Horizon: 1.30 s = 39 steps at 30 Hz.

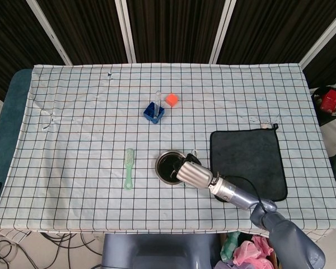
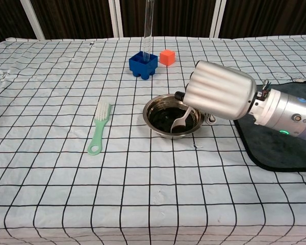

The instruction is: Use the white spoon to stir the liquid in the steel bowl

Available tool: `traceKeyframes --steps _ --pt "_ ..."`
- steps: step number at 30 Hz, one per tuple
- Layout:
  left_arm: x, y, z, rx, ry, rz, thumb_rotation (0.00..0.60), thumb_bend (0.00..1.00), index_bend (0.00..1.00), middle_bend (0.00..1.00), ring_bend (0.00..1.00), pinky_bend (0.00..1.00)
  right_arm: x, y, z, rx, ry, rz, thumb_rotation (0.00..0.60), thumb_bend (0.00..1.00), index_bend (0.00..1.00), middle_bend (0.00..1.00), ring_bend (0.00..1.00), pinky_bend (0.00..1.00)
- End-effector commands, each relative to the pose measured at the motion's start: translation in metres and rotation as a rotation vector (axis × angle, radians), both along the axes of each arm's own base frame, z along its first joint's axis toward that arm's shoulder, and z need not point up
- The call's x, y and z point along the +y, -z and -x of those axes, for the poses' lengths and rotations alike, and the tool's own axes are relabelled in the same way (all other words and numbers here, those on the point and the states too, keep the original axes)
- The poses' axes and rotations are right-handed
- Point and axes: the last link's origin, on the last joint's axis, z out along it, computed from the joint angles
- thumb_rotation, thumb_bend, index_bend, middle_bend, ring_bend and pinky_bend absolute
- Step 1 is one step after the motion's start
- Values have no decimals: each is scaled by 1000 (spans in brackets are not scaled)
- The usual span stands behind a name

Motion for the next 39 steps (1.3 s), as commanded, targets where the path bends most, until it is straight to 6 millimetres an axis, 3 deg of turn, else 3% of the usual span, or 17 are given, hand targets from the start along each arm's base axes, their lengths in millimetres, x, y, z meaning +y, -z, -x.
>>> traceKeyframes --steps 1,7,14,27,39 --pt "0 0 0 -1 -1 -1 600 244 97 27 0 0 9 4 -3 -7 -21 -25 600 425 785 837 1000 1000" --pt "0 -1 0 -1 0 -1 600 245 97 27 0 0 13 11 -12 -27 -23 -43 600 426 785 837 1000 1000" --pt "0 -1 0 -2 1 1 600 245 97 27 0 0 0 14 -19 -41 27 0 600 426 785 837 1000 1000" --pt "0 -1 0 -1 0 2 600 244 97 27 0 0 -30 3 -6 -19 122 104 600 427 789 837 1000 1000" --pt "-1 0 0 1 -1 -3 600 245 97 27 0 0 -12 -10 11 -9 48 58 600 427 799 837 1000 1000"
